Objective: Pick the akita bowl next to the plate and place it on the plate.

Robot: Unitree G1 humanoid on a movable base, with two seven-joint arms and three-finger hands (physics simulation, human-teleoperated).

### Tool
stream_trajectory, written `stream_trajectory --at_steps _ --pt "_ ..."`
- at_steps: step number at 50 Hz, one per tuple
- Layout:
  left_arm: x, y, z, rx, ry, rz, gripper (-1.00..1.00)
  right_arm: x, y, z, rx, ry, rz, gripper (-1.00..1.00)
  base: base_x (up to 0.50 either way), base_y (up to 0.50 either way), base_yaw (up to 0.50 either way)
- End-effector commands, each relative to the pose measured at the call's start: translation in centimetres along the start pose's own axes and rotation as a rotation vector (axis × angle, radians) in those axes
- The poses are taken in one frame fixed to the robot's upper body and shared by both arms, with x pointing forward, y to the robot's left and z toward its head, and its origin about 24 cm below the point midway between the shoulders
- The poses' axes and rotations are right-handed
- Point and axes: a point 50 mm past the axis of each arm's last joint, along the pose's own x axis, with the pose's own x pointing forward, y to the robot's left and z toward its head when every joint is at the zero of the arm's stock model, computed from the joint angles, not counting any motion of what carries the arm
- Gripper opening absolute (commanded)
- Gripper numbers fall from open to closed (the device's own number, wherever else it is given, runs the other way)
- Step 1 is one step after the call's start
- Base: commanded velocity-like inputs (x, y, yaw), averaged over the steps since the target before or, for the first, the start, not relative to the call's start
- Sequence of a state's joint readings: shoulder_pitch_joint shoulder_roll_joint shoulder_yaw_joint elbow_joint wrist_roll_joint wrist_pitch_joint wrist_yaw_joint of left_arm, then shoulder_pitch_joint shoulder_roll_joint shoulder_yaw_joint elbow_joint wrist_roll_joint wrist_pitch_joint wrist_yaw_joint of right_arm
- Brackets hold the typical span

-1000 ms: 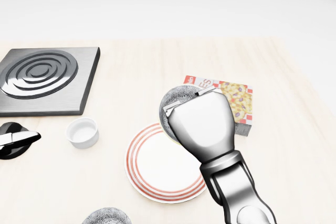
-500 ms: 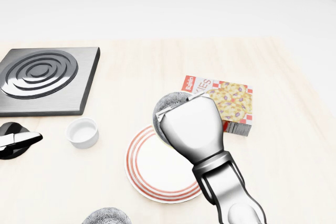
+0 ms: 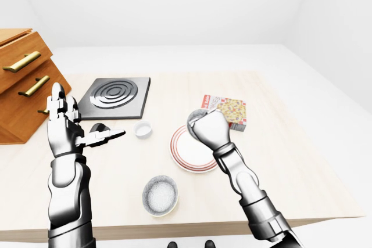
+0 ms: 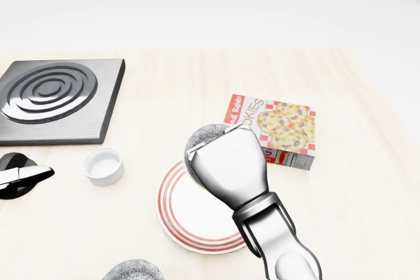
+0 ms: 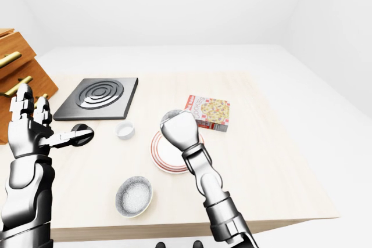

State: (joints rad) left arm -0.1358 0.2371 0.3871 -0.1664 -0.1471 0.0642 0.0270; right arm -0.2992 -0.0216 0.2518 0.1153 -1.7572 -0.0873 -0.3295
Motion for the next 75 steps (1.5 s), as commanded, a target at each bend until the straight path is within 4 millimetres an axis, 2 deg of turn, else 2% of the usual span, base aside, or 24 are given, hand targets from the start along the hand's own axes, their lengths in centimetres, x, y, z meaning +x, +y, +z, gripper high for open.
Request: stream_trajectory --at_steps 1,49,75 --pt "0.0 0.0 0.0 0.0 0.0 -0.001 1.0 0.0 0.7 0.8 -0.004 -0.029 0.006 -1.0 0.0 0.0 0.0" --pt "0.0 -0.1 -0.1 0.001 0.003 -0.005 1.0 0.0 5.1 1.4 -0.018 -0.107 0.101 -1.0 0.0 0.0 0.0" --pt "-0.1 -0.1 -0.2 0.001 0.003 -0.007 1.0 -0.9 5.9 1.8 -0.002 -0.117 0.139 -1.0 0.0 0.0 0.0"
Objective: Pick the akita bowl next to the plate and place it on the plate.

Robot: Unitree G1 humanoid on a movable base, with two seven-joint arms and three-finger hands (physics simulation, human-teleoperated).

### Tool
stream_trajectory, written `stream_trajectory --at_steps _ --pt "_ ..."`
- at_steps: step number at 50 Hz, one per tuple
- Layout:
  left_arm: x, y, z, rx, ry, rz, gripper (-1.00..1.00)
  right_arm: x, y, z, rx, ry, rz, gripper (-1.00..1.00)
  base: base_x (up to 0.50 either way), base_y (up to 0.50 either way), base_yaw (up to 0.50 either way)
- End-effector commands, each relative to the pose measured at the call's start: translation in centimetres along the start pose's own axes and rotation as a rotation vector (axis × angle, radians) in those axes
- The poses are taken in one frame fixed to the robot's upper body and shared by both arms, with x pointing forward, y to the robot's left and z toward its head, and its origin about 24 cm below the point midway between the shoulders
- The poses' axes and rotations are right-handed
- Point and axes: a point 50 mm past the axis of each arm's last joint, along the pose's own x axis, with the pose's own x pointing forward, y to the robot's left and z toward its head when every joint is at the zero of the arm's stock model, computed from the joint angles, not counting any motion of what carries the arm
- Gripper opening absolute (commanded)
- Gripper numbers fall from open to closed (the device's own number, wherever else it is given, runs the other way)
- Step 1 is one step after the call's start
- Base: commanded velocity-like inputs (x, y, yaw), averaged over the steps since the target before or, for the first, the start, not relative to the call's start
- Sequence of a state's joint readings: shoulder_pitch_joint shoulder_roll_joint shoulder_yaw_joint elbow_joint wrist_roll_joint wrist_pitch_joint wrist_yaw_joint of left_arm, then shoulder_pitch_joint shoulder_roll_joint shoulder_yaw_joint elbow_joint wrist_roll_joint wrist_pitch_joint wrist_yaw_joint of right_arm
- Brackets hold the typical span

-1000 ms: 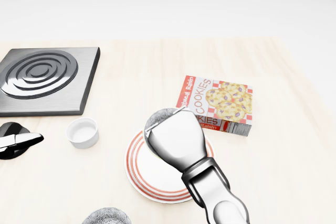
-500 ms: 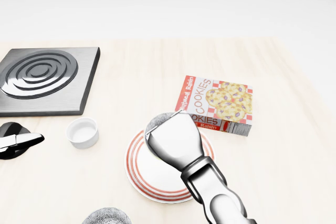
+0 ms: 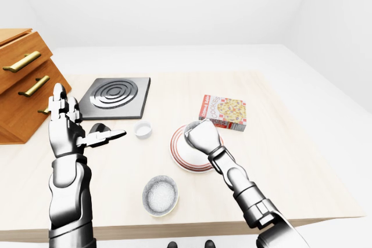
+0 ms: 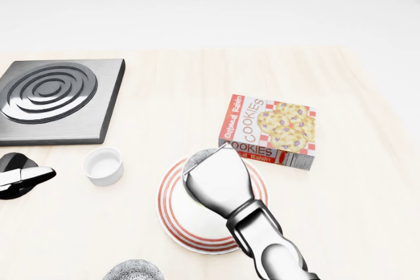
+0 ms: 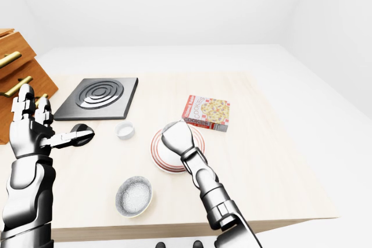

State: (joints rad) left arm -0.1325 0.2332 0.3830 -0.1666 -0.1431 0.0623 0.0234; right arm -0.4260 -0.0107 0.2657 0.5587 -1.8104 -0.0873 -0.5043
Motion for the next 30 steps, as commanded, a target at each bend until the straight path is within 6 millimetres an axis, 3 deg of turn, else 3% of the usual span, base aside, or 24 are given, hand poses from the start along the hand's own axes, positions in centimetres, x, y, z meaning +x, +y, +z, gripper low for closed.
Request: stream_trajectory --at_steps 1,30 --pt "0.0 0.0 0.0 0.001 0.0 -0.001 1.0 -0.2 0.1 0.1 0.013 0.005 0.0 -1.0 0.0 0.0 0.0" --pt "-0.1 -0.1 0.0 -0.001 0.001 -0.002 1.0 -0.4 1.8 0.6 0.04 -0.016 0.078 -1.0 0.0 0.0 0.0"
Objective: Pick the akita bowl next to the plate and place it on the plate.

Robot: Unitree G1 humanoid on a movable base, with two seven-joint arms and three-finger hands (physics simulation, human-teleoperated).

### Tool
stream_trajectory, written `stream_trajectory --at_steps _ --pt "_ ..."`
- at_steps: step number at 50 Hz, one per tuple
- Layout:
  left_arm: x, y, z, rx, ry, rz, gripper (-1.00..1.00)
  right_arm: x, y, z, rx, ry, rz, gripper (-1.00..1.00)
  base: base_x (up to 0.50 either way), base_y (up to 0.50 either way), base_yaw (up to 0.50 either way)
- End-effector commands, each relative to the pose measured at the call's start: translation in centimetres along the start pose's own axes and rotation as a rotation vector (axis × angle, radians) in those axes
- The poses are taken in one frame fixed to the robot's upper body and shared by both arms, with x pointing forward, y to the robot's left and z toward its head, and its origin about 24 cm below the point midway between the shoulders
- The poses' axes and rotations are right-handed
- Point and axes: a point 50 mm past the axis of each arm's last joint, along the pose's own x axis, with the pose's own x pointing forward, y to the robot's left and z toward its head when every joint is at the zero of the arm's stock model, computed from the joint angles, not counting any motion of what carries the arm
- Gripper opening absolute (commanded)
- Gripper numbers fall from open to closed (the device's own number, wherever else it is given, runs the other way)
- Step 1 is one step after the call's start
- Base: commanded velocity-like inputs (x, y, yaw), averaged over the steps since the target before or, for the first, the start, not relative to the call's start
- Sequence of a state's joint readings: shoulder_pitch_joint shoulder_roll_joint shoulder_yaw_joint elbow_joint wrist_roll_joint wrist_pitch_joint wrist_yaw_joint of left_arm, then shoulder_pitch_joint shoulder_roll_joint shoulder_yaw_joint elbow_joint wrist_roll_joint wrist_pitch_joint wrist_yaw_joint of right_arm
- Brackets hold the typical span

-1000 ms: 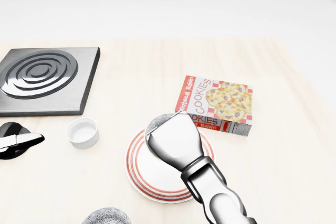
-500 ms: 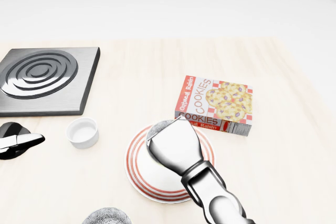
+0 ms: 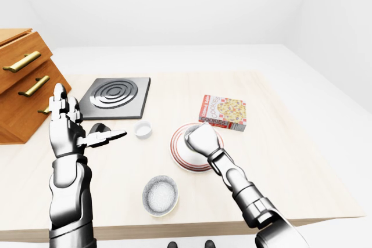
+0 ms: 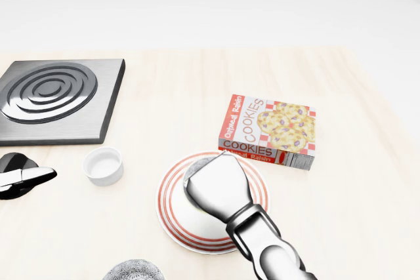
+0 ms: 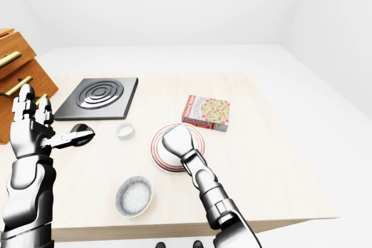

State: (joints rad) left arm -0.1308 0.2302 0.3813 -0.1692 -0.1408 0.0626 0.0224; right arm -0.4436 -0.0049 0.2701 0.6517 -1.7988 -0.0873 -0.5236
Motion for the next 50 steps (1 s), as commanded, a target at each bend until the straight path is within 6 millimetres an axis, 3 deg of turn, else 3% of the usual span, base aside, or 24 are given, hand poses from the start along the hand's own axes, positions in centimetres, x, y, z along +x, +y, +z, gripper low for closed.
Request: stream_trajectory --at_steps 1,34,50 --pt "0.0 0.0 0.0 -0.001 0.0 0.0 1.0 0.0 0.6 0.1 0.013 -0.006 0.033 -1.0 0.0 0.0 0.0" --pt "0.0 -0.1 0.0 -0.001 0.001 -0.004 1.0 0.0 0.8 0.0 0.039 0.011 0.045 -1.0 0.0 0.0 0.0" --pt "0.0 -0.2 0.0 0.0 0.001 -0.005 1.0 -0.2 2.0 0.6 0.053 -0.014 0.11 -1.0 0.0 0.0 0.0"
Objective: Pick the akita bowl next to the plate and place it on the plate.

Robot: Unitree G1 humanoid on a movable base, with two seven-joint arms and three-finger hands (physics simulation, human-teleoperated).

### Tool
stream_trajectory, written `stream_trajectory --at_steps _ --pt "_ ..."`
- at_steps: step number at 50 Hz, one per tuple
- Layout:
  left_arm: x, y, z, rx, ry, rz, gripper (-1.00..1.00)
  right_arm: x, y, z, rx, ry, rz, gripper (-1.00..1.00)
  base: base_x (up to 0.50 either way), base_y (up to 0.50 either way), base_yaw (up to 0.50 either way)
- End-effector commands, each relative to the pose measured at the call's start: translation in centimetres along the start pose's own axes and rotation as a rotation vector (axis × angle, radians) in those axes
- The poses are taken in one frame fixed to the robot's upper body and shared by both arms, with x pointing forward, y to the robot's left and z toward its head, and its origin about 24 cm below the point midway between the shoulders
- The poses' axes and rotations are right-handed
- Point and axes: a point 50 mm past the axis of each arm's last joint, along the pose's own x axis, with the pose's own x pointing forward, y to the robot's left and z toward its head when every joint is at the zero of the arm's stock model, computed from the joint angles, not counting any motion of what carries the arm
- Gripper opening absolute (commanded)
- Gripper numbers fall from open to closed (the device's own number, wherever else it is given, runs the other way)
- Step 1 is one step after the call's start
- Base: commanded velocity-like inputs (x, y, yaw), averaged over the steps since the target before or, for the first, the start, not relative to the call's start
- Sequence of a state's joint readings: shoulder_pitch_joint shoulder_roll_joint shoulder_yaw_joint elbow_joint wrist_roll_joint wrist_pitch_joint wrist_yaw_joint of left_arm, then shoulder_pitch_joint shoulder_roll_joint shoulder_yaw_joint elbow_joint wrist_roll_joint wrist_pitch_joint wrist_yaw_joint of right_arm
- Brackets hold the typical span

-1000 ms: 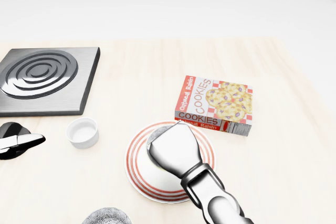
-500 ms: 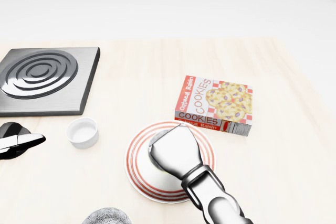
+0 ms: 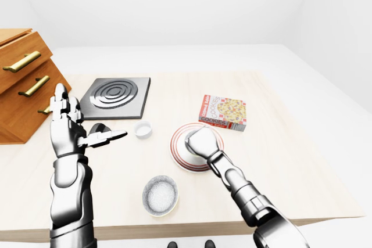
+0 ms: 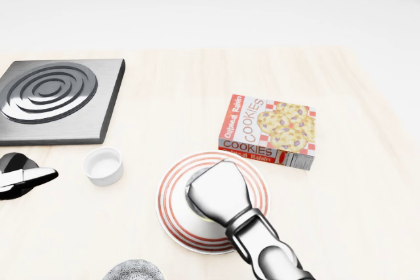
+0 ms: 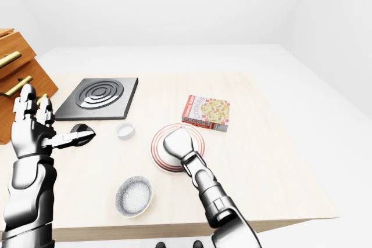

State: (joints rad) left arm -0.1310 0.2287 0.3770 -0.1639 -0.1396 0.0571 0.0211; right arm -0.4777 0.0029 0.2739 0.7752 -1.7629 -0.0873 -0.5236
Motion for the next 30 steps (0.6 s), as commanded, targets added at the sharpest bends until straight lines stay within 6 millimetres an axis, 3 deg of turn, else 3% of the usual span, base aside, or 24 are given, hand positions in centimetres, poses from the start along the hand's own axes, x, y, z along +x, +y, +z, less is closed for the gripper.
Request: stream_trajectory --at_steps 1,30 --pt "-0.03 -0.04 0.04 0.0 0.0 -0.001 1.0 0.11 0.44 0.19 0.01 -0.007 0.028 -1.0 0.0 0.0 0.0" --pt "-0.04 -0.07 -0.14 0.001 0.002 -0.003 1.0 0.23 0.67 0.11 0.012 -0.01 0.045 -1.0 0.0 0.0 0.0"
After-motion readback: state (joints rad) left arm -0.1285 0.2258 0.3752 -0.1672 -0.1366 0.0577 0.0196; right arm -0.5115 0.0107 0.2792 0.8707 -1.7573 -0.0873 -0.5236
